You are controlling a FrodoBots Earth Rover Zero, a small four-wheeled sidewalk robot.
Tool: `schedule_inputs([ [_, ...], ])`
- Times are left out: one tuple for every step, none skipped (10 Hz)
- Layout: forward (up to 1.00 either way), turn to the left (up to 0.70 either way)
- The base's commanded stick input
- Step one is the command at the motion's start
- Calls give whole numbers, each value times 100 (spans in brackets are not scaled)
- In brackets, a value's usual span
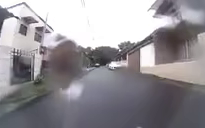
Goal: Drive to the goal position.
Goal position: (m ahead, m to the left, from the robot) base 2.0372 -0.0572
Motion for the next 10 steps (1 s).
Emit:
schedule_inputs([
  [70, -7],
  [70, -26],
  [70, -35],
  [70, -35],
  [70, -35],
  [70, -35],
  [70, -35],
  [70, -35],
  [70, -35],
  [70, -9],
])
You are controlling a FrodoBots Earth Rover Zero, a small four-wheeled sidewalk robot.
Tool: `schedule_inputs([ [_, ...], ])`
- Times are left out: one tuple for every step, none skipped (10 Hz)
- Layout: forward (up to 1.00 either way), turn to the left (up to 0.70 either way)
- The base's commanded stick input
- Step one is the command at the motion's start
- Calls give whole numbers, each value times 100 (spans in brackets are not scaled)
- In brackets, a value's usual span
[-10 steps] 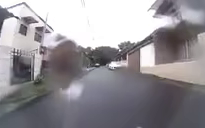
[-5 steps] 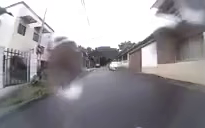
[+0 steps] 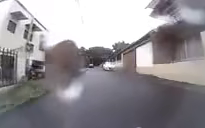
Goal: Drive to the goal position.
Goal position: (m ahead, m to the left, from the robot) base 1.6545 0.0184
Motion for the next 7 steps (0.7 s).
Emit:
schedule_inputs([
  [70, 0],
  [70, 0],
  [70, 0],
  [70, 0],
  [70, 0],
  [70, 0],
  [70, 0],
])
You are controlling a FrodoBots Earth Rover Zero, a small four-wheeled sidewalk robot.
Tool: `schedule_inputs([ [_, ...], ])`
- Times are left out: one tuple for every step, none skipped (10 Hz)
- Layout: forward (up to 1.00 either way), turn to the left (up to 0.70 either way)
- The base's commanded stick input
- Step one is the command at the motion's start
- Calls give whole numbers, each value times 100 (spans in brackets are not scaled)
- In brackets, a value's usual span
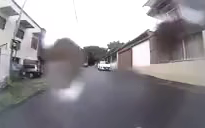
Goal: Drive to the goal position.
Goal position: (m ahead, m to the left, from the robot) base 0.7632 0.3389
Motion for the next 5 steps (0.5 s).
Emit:
schedule_inputs([
  [70, 0],
  [70, 0],
  [70, 0],
  [70, 0],
  [70, 0],
])
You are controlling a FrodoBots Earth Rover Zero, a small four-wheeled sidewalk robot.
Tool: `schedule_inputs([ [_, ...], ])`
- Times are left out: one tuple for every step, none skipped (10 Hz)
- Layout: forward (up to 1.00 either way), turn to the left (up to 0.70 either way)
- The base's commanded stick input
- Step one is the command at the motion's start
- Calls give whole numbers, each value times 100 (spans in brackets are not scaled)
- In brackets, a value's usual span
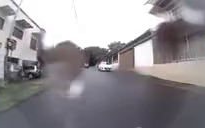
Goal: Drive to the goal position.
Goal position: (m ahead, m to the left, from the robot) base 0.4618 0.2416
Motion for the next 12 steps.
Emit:
schedule_inputs([
  [70, 0],
  [70, 0],
  [70, 0],
  [70, 0],
  [70, 0],
  [70, 0],
  [70, 0],
  [70, 0],
  [70, 0],
  [70, 0],
  [70, 0],
  [70, 0],
])
